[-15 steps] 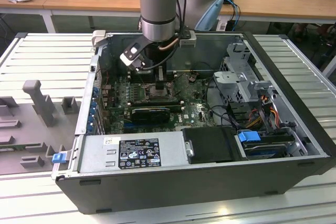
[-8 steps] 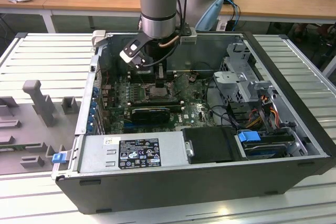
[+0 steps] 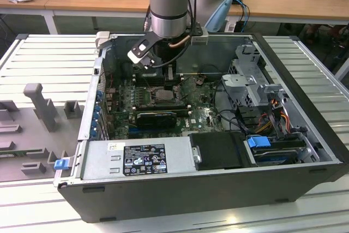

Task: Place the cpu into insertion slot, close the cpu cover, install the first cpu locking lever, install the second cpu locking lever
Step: 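Close the cpu cover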

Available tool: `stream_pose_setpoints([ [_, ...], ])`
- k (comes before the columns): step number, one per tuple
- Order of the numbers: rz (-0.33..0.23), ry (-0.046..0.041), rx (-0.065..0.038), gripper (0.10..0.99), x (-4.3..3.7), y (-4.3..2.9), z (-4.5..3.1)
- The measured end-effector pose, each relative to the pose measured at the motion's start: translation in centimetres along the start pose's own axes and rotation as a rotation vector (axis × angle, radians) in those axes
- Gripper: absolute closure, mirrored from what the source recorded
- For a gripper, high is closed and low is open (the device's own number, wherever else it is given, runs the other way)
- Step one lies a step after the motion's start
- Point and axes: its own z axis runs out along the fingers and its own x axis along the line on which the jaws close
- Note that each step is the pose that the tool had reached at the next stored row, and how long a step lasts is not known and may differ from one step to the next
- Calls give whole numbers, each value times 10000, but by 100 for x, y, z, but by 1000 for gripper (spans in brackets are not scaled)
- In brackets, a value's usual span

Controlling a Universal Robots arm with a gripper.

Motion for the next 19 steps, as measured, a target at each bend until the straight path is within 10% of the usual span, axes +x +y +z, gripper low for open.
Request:
stream_pose_setpoints([
  [19, 2, 2, 2, 980, 3, 6, -82],
])
